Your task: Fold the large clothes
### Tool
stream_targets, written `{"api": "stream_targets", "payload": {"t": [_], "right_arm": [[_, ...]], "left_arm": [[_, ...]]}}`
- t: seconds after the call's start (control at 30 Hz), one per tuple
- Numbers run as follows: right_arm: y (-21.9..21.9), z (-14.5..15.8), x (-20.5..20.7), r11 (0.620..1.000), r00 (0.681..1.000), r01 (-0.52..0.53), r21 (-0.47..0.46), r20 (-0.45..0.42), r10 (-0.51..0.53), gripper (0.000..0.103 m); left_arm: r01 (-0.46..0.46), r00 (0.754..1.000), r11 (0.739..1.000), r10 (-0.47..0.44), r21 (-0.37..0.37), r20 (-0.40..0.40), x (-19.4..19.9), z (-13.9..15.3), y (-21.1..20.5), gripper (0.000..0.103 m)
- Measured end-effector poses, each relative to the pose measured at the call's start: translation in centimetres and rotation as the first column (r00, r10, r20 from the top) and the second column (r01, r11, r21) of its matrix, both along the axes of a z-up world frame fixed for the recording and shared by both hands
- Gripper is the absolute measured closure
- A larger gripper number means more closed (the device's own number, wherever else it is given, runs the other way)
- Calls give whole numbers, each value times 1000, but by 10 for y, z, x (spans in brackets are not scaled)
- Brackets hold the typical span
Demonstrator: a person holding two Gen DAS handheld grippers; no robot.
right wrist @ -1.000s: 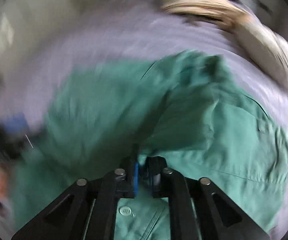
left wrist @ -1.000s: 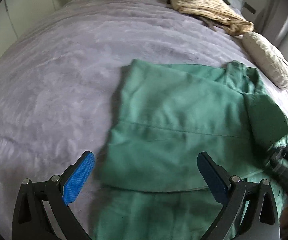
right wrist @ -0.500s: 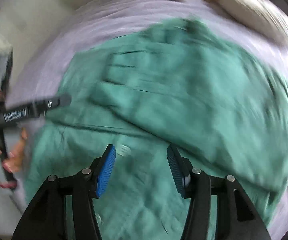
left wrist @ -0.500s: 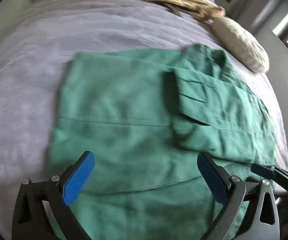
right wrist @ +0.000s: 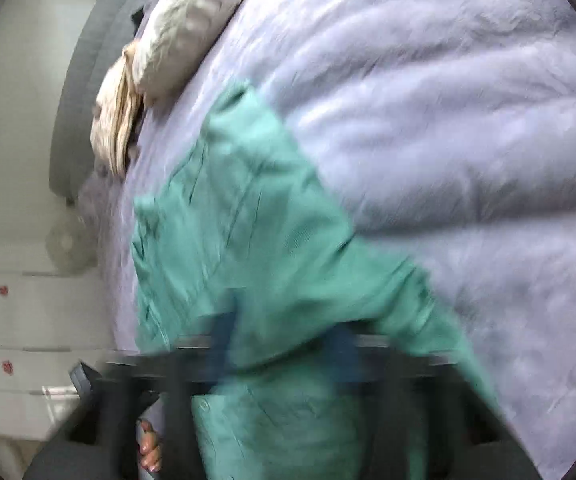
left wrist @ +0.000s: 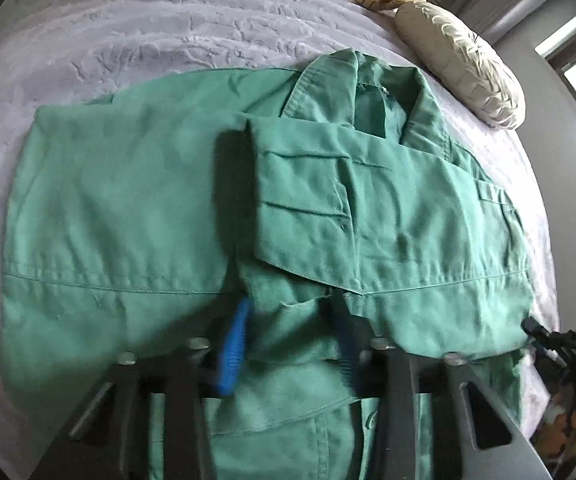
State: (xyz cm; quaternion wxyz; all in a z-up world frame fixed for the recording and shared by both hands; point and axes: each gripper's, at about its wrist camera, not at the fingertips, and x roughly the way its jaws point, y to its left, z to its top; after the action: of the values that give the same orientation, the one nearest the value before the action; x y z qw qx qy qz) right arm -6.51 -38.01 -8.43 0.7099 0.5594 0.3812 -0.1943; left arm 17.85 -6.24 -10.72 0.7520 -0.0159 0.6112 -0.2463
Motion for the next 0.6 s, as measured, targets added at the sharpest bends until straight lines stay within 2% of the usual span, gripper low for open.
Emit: {"api": "stream_targets", "payload": {"t": [0.03, 0.1, 0.2, 0.27, 0.33, 0.47, 0.53, 0.57, 0.6], "right_arm": [[-4, 4, 0, 1000, 1000, -3, -29, -19, 3, 99], [-7, 7, 0, 997, 999, -31, -68, -29, 29, 100], [-5, -3, 3, 989, 993, -82, -122, -96, 71, 100], [-8, -19, -1, 993, 991, -77, -91, -117, 66, 100], [-12, -23, -8, 997, 993, -69, -41, -98, 65, 100], [-4, -9, -3, 975, 974, -218, 35, -60, 220, 83], [3, 14, 0, 953, 953, -303, 8, 11, 303, 70], [2, 28, 4, 948, 948, -315, -38, 29, 316, 52], [-1, 35, 7, 949, 950, -306, -74, 36, 310, 42]], "left_arm": [[6, 1000, 1000, -6, -9, 7, -2, 2, 1, 77], [26, 1000, 1000, -26, -5, 17, -7, 3, 1, 77], [49, 998, 998, -51, 34, 30, -16, -5, -1, 77], [55, 998, 997, -57, 47, 41, -18, -4, -1, 77], [55, 996, 997, -58, 57, 60, -20, 4, 2, 77], [57, 989, 993, -70, 101, 128, -22, 24, 9, 77], [51, 986, 993, -67, 103, 152, -21, 32, 14, 77], [49, 985, 994, -64, 99, 158, -19, 34, 15, 77], [46, 985, 994, -62, 98, 163, -18, 36, 14, 77]]}}
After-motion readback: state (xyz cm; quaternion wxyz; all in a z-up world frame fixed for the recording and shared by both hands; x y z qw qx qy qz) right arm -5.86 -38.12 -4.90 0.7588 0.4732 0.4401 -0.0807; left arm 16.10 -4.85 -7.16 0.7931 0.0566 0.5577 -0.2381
